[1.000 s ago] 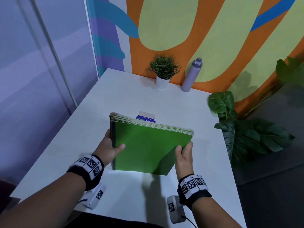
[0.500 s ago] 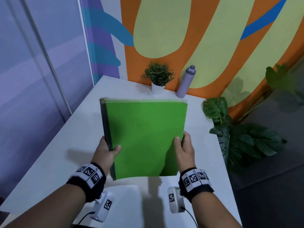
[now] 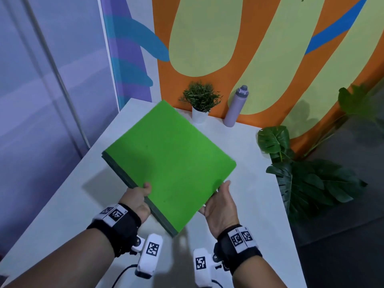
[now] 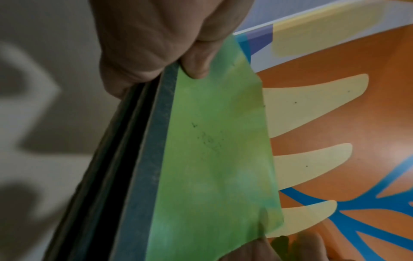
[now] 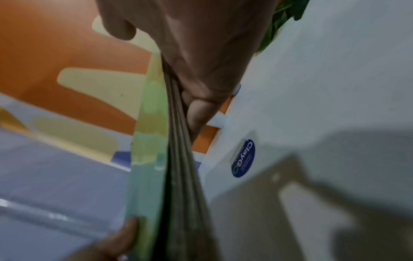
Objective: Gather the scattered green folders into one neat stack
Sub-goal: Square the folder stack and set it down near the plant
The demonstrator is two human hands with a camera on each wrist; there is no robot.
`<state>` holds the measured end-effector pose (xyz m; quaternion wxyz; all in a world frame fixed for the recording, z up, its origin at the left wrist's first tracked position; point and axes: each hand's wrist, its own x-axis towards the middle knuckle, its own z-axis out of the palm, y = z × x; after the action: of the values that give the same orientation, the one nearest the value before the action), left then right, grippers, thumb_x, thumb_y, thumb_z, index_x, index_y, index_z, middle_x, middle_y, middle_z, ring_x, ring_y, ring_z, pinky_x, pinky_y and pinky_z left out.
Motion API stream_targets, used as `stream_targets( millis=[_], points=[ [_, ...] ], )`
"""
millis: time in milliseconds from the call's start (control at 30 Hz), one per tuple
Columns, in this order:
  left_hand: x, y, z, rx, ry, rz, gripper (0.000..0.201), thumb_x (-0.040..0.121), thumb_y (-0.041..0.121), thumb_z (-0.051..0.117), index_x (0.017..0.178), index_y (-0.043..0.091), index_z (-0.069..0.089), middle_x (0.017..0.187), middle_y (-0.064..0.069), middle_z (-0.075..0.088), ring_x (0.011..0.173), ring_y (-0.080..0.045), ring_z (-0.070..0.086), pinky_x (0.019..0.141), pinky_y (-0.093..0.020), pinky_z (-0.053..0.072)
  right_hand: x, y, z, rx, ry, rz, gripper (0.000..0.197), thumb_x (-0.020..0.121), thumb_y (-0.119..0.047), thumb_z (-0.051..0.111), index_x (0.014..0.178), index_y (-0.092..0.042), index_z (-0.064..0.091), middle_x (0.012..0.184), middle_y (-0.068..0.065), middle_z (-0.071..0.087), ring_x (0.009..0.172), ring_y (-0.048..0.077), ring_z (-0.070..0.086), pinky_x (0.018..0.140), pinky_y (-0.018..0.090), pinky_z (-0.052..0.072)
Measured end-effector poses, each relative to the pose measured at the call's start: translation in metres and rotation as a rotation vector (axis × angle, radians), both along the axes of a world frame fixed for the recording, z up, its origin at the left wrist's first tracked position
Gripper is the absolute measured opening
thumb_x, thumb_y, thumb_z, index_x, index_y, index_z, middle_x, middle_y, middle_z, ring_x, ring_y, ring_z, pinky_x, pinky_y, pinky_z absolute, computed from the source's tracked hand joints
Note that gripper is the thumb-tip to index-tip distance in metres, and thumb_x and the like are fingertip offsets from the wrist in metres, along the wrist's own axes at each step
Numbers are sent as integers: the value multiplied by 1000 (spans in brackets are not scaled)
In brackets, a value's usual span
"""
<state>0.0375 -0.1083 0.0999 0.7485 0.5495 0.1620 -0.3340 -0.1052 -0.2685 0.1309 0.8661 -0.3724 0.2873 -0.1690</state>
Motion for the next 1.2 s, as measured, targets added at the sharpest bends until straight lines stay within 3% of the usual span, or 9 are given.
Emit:
stream_targets(
  millis=[167, 333, 433, 533, 667, 767, 867, 933, 1200],
  points=[
    [2, -2, -8, 243, 35, -195, 64, 91, 32, 57, 142, 3, 33, 127, -17, 53, 93, -24, 55, 77, -37, 45, 3, 4, -27, -225, 244, -8, 38, 90, -12, 56, 122, -25, 41, 128, 8, 57, 96, 33, 67, 76, 65, 51],
    [1, -3, -13, 391, -260, -505, 78, 87, 45, 59, 148, 19, 20, 151, -4, 36, 139, -25, 35, 113, -48, 30, -6, -23, -45, -64, 368, -210, 63, 87, -11, 58, 132, -43, 27, 149, 9, 29, 115, 40, 52, 83, 57, 51],
    [8, 9, -35, 803, -488, -724, 86, 87, 40, 60, 151, 14, 10, 158, -11, 20, 145, -25, 23, 116, -37, 22, -19, -38, -54, -28, 467, -386, 63, 90, -15, 56, 137, -37, 21, 122, 10, 46, 71, 28, 58, 60, 40, 54],
    [12, 24, -61, 1156, -567, -925, 87, 87, 43, 57, 151, 13, 7, 160, -14, 7, 148, -29, 13, 118, -35, 17, -26, -46, -68, 68, 637, -508, 60, 89, -16, 58, 136, -31, 24, 88, 11, 51, 76, 31, 59, 79, 51, 52],
    [21, 38, -83, 1410, -555, -1105, 102, 78, 54, 60, 151, 20, -2, 160, -14, -6, 145, -41, 9, 118, -46, 20, -13, -53, -76, 169, 762, -590, 49, 89, -14, 56, 130, -27, 32, 83, 10, 50, 62, 24, 51, 60, 40, 52],
    [32, 41, -91, 1467, -564, -1175, 104, 77, 51, 63, 150, 22, -5, 159, -11, -11, 144, -41, 7, 115, -49, 26, 12, -64, -75, 64, 940, -423, 30, 89, -18, 57, 111, -15, 37, 93, 8, 52, 64, 20, 49, 76, 37, 53],
    [42, 41, -97, 1463, -514, -1229, 108, 79, 43, 66, 150, 24, -13, 159, -7, -22, 146, -40, -5, 115, -52, 25, 41, -80, -82, -357, 1128, 63, 58, 53, -38, 81, 97, -14, 53, 80, 5, 68, 61, 20, 63, 52, 27, 53],
    [43, 39, -98, 1482, -514, -1300, 107, 82, 39, 65, 149, 20, -15, 159, -10, -22, 146, -42, -3, 118, -48, 20, 58, -98, -92, -611, 1237, 289, 53, 49, -42, 79, 88, -11, 61, 70, 9, 70, 61, 24, 68, 53, 31, 56],
    [41, 42, -107, 1428, -488, -1279, 105, 85, 28, 65, 148, 23, -19, 157, -7, -29, 146, -42, -8, 111, -56, 30, 109, -150, -85, -904, 1215, 377, 30, 60, -20, 78, 80, 0, 67, 83, 19, 70, 75, 32, 67, 71, 35, 54]
  ],
)
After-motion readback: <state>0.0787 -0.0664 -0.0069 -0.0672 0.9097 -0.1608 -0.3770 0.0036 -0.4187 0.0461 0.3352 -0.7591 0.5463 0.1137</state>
